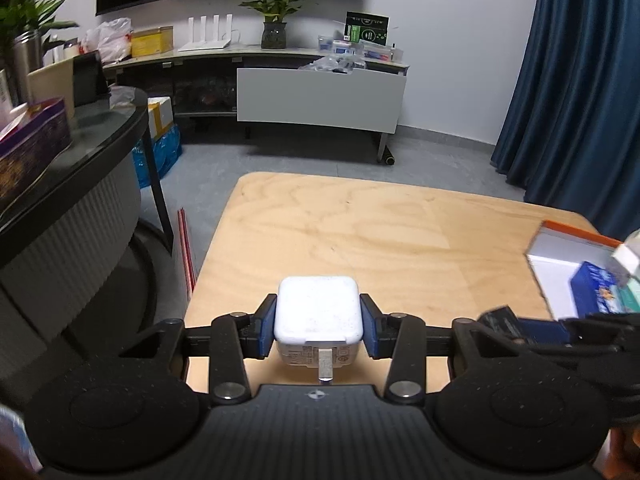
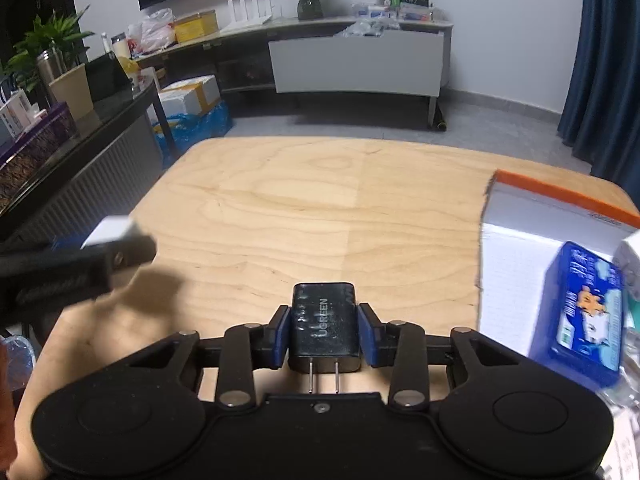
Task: Organize rigid objects
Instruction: 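Carry the white charger and black UGREEN charger over the orange-rimmed box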
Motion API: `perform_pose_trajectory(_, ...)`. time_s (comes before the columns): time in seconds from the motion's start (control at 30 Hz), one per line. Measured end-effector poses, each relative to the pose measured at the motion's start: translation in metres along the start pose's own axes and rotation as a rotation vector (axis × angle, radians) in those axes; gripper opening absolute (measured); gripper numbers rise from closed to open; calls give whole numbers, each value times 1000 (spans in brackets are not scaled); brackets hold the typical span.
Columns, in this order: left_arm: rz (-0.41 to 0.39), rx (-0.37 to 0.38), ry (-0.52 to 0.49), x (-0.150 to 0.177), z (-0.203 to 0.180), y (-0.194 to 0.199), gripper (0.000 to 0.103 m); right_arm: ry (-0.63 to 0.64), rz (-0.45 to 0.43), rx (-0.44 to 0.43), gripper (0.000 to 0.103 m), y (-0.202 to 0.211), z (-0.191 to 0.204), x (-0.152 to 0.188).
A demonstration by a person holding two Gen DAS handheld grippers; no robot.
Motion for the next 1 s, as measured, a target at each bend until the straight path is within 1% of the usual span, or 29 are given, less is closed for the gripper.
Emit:
perform_pose_trajectory(0.13,-15,-16,6,7,-3,23,42,44,-28,-23,44,31,10,6)
perform_pose_trajectory(0.37,-21,-2,34,17,-7,57,42,56,-88,-60,44,100,26,24)
perform_pose_trajectory(0.6,-58,25,27,35,-20,102,42,55,-132,-41,44,162,29,53)
perform_pose_trajectory(0.77,-74,34,23,45,-28,121,42,52,-156,-27,44,191,28,73)
perform_pose_trajectory(0.83,-68,47,24,50,-32,126,42,53,-160,-25,44,198,27,80)
perform_pose_trajectory(1.0,-81,49,-4,59,-43,138,42,39,-178,-26,44,211,26,92)
Point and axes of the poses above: each gripper's, at about its wrist camera, not at the fingertips, and y roughly against the way its jaws point, z to its left, x to its underside, the point moved 1 cm from there along -y, roughly the way its jaws point, and after that the axes turned 14 degrees about -x, right-handed, at the moved point
